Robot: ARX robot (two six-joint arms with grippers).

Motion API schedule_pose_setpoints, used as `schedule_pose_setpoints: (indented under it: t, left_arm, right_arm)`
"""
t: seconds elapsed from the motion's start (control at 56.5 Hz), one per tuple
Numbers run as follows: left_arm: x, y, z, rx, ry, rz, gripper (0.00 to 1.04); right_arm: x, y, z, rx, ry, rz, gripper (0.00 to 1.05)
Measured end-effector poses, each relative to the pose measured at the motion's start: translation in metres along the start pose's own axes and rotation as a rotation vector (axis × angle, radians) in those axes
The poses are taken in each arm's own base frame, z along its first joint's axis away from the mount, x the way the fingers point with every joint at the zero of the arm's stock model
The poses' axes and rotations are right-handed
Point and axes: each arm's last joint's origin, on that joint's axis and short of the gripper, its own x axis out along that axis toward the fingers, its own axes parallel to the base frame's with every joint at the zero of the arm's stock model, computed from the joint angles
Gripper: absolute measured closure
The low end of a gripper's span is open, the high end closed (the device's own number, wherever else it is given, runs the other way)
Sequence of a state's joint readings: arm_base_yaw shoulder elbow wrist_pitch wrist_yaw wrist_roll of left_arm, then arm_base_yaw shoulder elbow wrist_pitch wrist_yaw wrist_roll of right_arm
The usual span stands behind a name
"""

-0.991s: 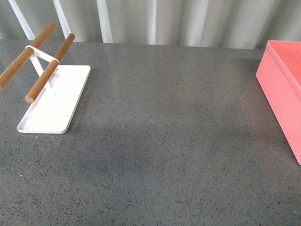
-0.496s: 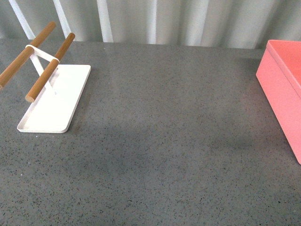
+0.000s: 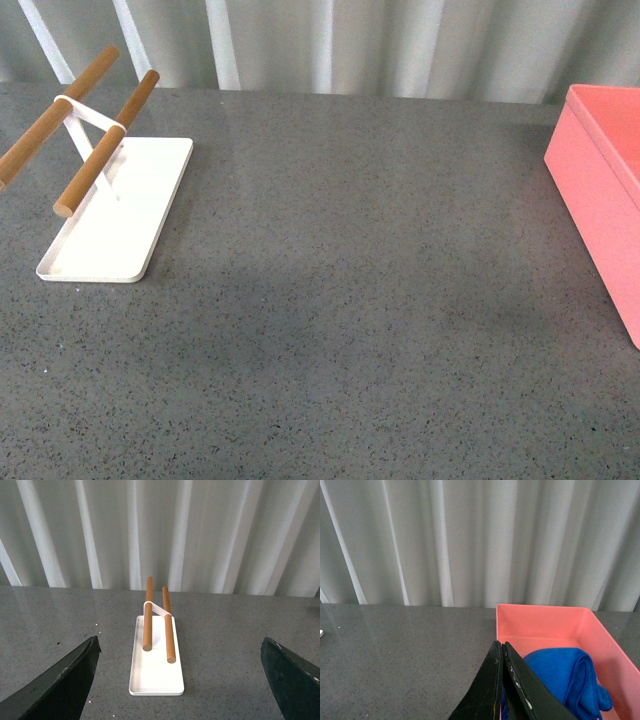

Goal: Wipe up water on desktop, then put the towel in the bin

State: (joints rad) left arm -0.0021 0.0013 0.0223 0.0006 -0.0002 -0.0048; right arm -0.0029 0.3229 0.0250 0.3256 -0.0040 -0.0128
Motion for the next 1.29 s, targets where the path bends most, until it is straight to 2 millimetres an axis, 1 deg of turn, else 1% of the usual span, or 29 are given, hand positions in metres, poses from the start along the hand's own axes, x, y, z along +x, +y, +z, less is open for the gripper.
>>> schedule_pose_setpoints:
  t: [0.531,0.619,0.708,0.938,1.044,1.08,1.097,1.133,1.15,1.186,1.204,1.239,1.257,1.292]
  left_arm:
    - [0.000,0.000,0.000,0.000,0.000,0.000,0.07]
    - [0.000,0.000,0.000,0.000,0.000,0.000,0.07]
    - [0.000,0.000,0.000,0.000,0.000,0.000,0.07]
    - [0.000,0.000,0.000,0.000,0.000,0.000,0.07]
    - [0.000,0.000,0.000,0.000,0.000,0.000,0.07]
    - [0.000,0.000,0.000,0.000,0.000,0.000,0.07]
    - [0.000,0.000,0.000,0.000,0.000,0.000,0.07]
    - [0.000,0.000,0.000,0.000,0.000,0.000,0.07]
    - [0.000,0.000,0.000,0.000,0.000,0.000,0.07]
    - [0.000,0.000,0.000,0.000,0.000,0.000,0.07]
    - [0.000,0.000,0.000,0.000,0.000,0.000,0.07]
    - [0.000,0.000,0.000,0.000,0.000,0.000,0.07]
    - [0.000,0.000,0.000,0.000,0.000,0.000,0.07]
    - [0.000,0.000,0.000,0.000,0.000,0.000,0.07]
  right_arm:
    - [-0.010,0.000,0.000,0.002,0.000,0.000,1.01]
    - [-0.018,0.000,-0.005,0.002,0.034,-0.001,1.01]
    - [-0.021,0.000,-0.003,0.003,0.006,-0.003,1.01]
    - [-0.022,0.000,-0.003,0.002,0.006,-0.003,1.01]
    - [-0.022,0.000,-0.003,0.003,0.006,-0.003,0.84]
    - [-0.022,0.000,-0.003,0.003,0.006,-0.003,0.77]
    - [-0.022,0.000,-0.003,0.003,0.006,-0.003,0.75]
    - [-0.022,0.000,-0.003,0.003,0.006,-0.003,0.67]
    - [-0.022,0.000,-0.003,0.003,0.006,-0.003,0.66]
    - [-0.022,0.000,-0.003,0.003,0.006,-0.003,0.59]
    - [-0.022,0.000,-0.003,0.003,0.006,-0.003,0.57]
    - [-0.022,0.000,-0.003,0.003,0.006,-0.003,0.50]
    - [-0.022,0.000,-0.003,0.003,0.006,-0.003,0.48]
    - [-0.022,0.000,-0.003,0.003,0.006,-0.003,0.41]
